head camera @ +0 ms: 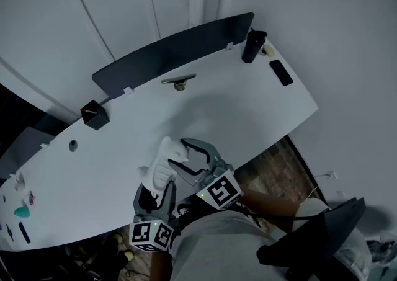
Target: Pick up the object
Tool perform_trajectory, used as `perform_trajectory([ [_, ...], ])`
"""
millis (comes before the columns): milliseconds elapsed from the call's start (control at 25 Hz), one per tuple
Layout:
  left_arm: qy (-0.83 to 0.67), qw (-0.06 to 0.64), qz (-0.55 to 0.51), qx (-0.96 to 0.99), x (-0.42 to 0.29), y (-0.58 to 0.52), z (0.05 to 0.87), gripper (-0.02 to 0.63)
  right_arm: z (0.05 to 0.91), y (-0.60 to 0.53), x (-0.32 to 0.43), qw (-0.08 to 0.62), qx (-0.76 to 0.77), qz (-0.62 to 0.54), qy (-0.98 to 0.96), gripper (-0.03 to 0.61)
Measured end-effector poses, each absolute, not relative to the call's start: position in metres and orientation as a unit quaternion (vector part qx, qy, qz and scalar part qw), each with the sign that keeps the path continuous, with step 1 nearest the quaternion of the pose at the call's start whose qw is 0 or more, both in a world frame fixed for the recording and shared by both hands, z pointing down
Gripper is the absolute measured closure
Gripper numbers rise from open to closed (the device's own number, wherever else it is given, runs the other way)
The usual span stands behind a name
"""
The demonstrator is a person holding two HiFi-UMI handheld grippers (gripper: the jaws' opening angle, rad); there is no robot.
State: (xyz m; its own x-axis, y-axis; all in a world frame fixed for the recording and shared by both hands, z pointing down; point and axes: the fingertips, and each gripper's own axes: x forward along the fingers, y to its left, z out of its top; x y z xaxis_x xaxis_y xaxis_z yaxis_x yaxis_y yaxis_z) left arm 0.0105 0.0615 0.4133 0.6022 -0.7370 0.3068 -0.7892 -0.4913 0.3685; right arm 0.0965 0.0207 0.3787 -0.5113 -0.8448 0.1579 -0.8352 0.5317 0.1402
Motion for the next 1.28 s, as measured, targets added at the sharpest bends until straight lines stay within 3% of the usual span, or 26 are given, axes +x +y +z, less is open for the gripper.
perform_trajectory([
  [280, -0.4, 0.237, 0.058, 0.883, 0.001, 0.083, 0.412, 0.268, 0.371, 0.05, 0.088, 0.083, 0.53, -0.026, -0.844, 0.331],
  [720, -0.34, 0.243, 0.056, 0.907, 0.013, 0.132, 0.411, 0.268, 0.367, 0.111, 0.101, 0.117, 0.578, -0.032, -0.807, 0.331],
  [1280, -0.399, 0.201, 0.048, 0.893, 0.002, 0.121, 0.39, 0.27, 0.345, 0.095, 0.086, 0.109, 0.531, -0.088, -0.836, 0.334],
])
